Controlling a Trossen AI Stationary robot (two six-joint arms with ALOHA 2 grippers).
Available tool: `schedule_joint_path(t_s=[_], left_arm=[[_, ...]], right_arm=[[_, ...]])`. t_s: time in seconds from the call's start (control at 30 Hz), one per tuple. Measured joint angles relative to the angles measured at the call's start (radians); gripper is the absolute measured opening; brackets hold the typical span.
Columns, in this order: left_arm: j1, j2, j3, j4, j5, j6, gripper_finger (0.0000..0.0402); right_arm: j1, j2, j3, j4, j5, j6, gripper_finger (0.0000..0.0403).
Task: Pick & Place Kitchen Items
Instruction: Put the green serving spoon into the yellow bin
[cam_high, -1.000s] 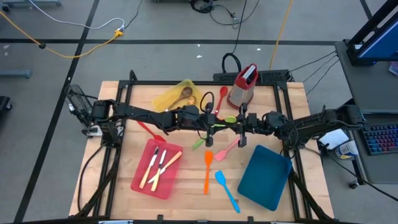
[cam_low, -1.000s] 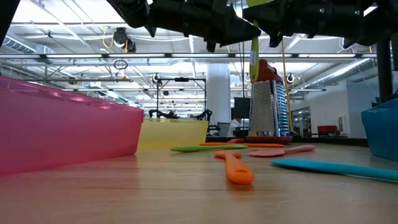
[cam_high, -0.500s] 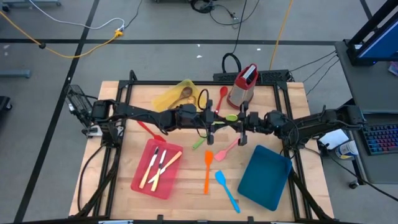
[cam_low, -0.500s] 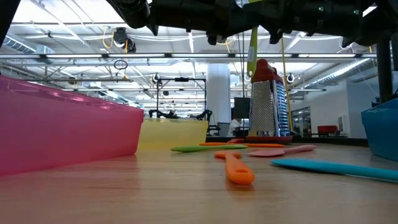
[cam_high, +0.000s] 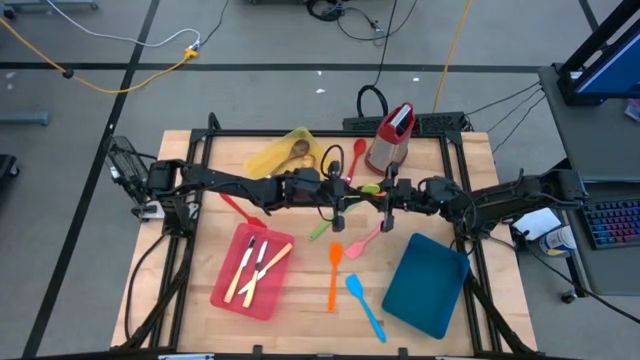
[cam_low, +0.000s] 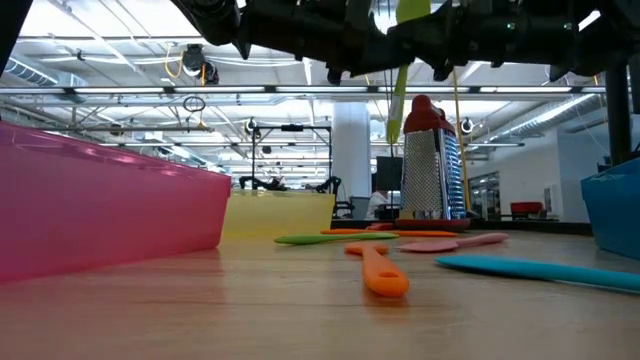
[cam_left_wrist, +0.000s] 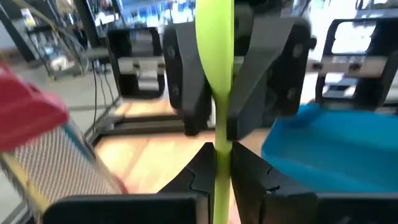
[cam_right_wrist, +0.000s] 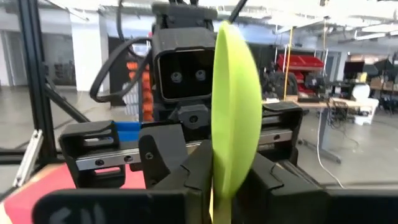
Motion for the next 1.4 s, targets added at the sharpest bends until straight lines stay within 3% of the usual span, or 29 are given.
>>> schedule_joint_path(t_s=[0.17, 0.47, 0.67, 0.87, 1.13, 1.3, 1.4], left_arm=[[0.000, 0.000, 0.000, -0.084, -0.021, -0.004, 0.0023], [-0.001, -0.030, -0.001, -0.204, -0.199, 0.031, 0.0033], [0.020, -0.160, -0.002, -0.356, -0.288, 0.037, 0.0024], [0.109, -0.254, -0.001, -0.593, -0.281, -0.031, 0.0037], [0.293, -0.183, -0.010, -0.881, -0.234, -0.166, 0.0030], [0.377, -0.122, -0.025, -0.908, -0.226, -0.222, 0.0041], [0.412, -0.072, -0.027, -0.905, -0.120, -0.232, 0.0043]], right_arm=[[0.001, -0.001, 0.000, -0.066, 0.043, 0.009, 0.0084], [0.000, -0.061, -0.011, -0.080, 0.108, -0.005, 0.0121], [0.002, -0.104, -0.070, -0.085, 0.169, 0.041, 0.0132], [0.002, -0.120, -0.129, -0.085, 0.168, 0.148, 0.0132], [0.002, -0.111, -0.175, -0.086, 0.165, 0.191, 0.0132], [0.002, -0.111, -0.200, -0.087, 0.167, 0.191, 0.0132], [0.002, -0.111, -0.210, -0.092, 0.167, 0.200, 0.0132]])
